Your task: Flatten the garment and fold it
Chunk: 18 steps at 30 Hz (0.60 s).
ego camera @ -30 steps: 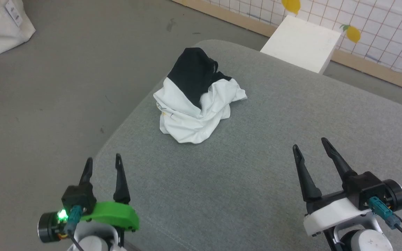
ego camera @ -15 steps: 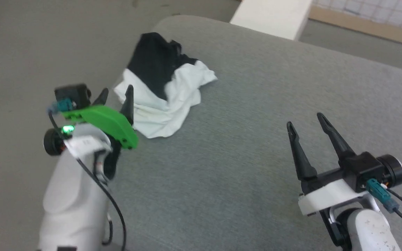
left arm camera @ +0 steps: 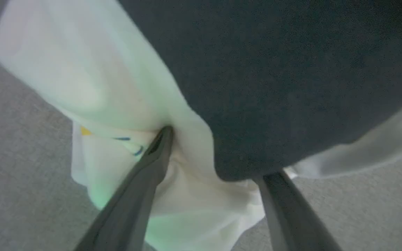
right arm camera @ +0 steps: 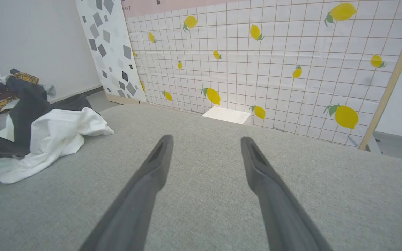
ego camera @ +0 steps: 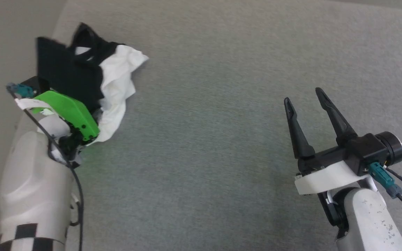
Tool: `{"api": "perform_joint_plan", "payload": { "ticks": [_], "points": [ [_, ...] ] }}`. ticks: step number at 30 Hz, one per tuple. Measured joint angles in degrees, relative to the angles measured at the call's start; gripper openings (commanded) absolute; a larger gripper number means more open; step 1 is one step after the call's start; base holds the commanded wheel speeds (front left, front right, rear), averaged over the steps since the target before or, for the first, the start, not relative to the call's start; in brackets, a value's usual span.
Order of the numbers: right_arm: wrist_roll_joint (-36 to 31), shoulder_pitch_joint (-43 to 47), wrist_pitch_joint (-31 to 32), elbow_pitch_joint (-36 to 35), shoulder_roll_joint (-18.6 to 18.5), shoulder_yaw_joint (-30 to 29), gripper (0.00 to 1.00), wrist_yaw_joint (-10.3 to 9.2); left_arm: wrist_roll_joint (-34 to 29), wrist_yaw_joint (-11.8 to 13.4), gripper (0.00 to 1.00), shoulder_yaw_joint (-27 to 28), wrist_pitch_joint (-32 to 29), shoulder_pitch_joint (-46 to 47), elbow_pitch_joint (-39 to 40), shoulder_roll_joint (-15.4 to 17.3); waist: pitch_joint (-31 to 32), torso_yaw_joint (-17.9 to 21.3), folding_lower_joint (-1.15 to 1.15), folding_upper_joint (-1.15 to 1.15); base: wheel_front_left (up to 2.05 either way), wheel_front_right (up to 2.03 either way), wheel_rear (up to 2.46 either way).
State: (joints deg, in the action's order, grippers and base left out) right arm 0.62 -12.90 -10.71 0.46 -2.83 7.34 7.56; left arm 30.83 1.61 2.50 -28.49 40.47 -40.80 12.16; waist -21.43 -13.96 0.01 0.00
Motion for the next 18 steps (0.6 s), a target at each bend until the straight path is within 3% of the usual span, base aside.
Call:
{"api": "perform_joint_plan", "payload": {
  "ticks": [4,5,7,10,13,18],
  "points": [
    [0.51,-0.26,-1.01,1.16,-0.01,-0.08,1.0,0.0,0.09,2.0,1.0,0.71,-2.93,-0.05,0.19,2.09,-2.46,2.79,-0.01,0.0,0.0,0.0,0.0],
    [0.56,-0.29,-1.2,1.49,-0.03,-0.14,1.0,0.0,0.43,1.99,0.89,0.84,-3.92,-0.21,0.58,2.64,-2.96,3.4,-0.01,0.01,0.0,0.0,0.0],
    [0.6,-0.29,-1.51,2.2,-0.02,-0.38,1.0,0.0,0.52,1.9,0.0,0.93,-4.67,-0.49,1.87,3.52,-3.6,4.36,-0.01,0.0,0.0,0.0,0.0],
    [1.0,-0.27,-1.91,3.11,-0.07,-0.79,1.0,0.0,-0.59,2.26,0.0,1.24,2.4,-1.86,4.41,3.81,-3.57,5.08,-0.01,0.0,0.0,0.0,0.0],
    [1.36,-0.19,-2.3,3.87,-0.05,-0.8,1.0,0.0,-2.65,3.75,0.0,1.89,13.91,-4.12,6.26,3.07,-2.44,5.36,-0.01,0.0,0.0,0.0,0.0],
    [2.55,1.36,-2.87,4.86,-0.04,-0.86,1.0,0.0,-7.05,4.01,0.0,2.34,32.9,-5.27,11.25,3.33,1.32,5.61,-0.01,0.0,0.0,0.0,0.0]
  ]
}}
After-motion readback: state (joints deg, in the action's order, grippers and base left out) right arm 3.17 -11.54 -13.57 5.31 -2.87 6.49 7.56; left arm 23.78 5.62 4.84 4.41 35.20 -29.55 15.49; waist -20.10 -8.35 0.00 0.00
